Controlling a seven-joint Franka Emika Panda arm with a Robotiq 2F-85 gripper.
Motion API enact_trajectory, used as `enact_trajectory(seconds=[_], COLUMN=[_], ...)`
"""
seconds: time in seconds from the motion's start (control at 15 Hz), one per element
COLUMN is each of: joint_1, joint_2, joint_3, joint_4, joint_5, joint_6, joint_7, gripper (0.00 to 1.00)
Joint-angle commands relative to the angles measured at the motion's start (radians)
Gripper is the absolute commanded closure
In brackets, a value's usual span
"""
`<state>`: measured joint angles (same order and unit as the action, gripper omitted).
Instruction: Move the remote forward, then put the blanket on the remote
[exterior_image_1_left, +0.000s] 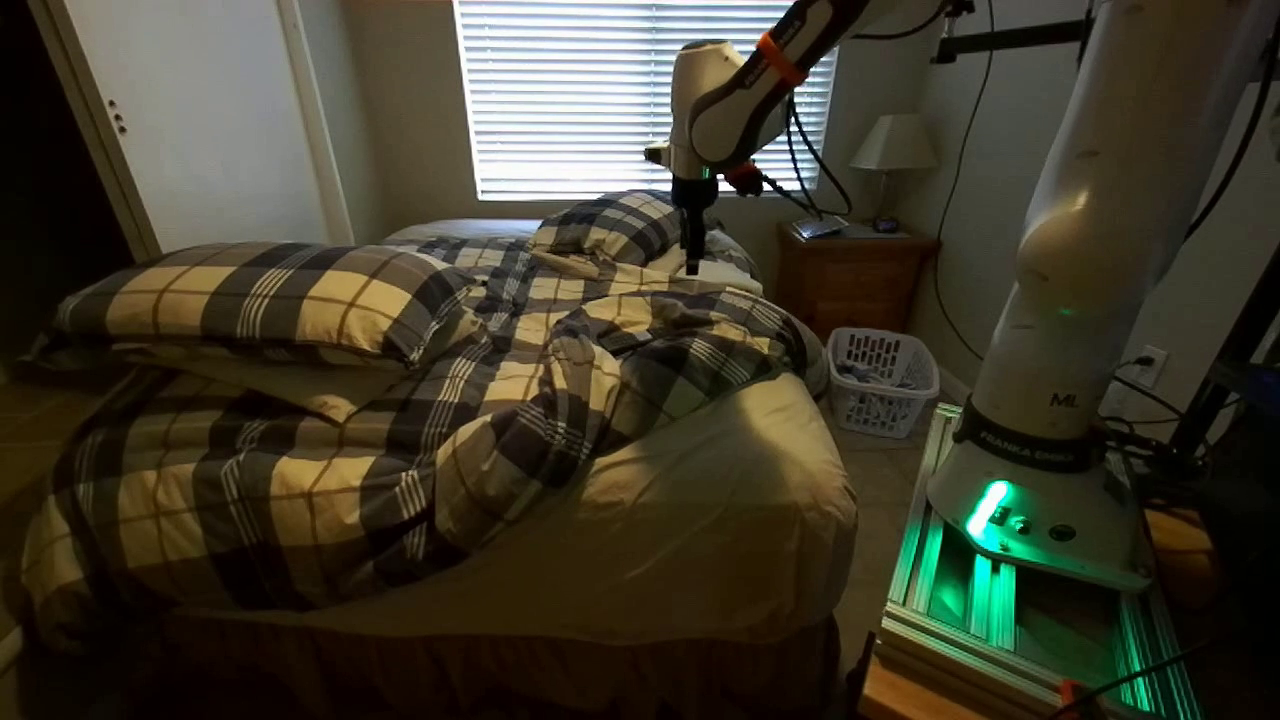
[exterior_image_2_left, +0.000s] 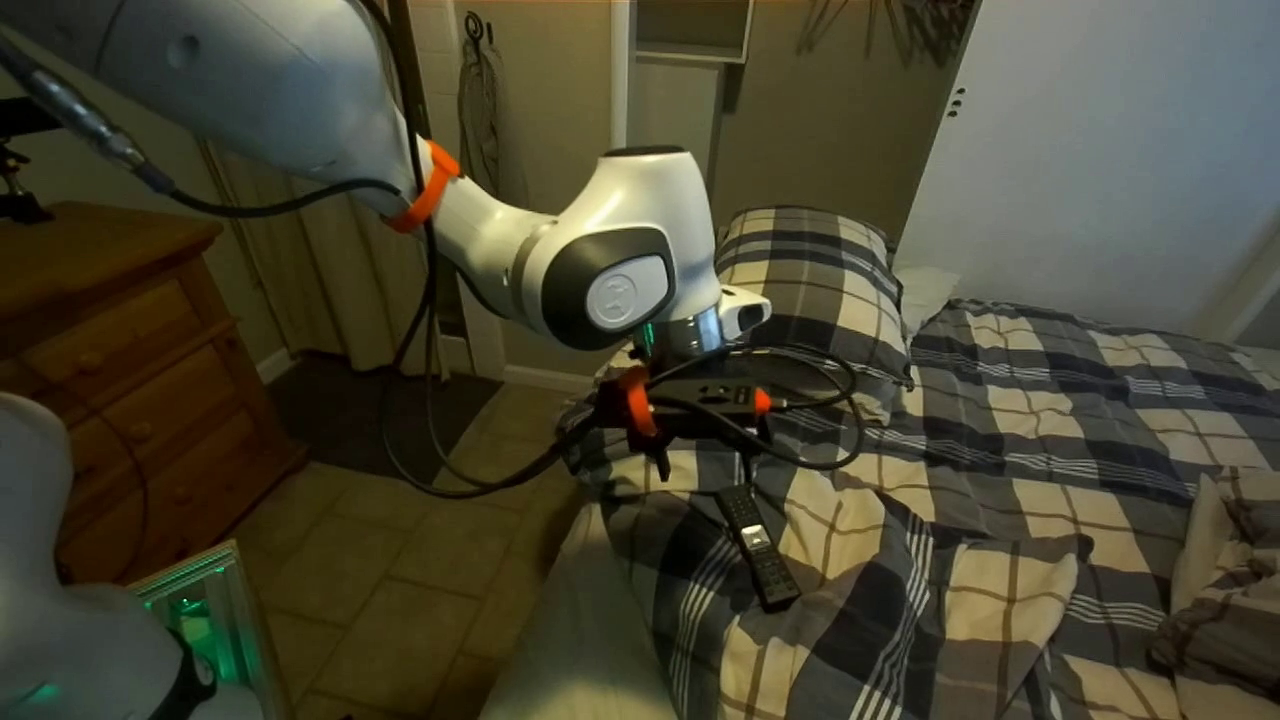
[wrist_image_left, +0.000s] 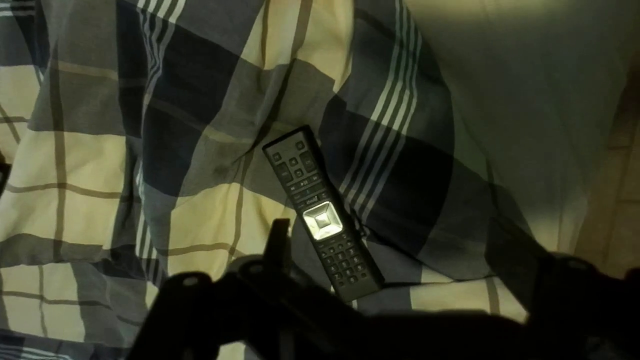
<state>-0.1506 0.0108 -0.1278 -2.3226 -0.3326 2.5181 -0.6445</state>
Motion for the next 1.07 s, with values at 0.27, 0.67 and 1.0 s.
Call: enact_trajectory(seconds=[0.27, 0.67, 1.0], joint_1=[-0.012, -0.036, -0.062], joint_2=[0.169, 0.296, 0.395], joint_3=[-0.004, 0.001, 0.019], joint_4=[0.088, 0.157, 0.219], joint_5=[-0.044, -0.027, -0.006], joint_6=[0.055, 0.183, 0.260], joint_7=[-0.209, -0.287, -0.325], gripper=[0.00, 0.00, 0.00])
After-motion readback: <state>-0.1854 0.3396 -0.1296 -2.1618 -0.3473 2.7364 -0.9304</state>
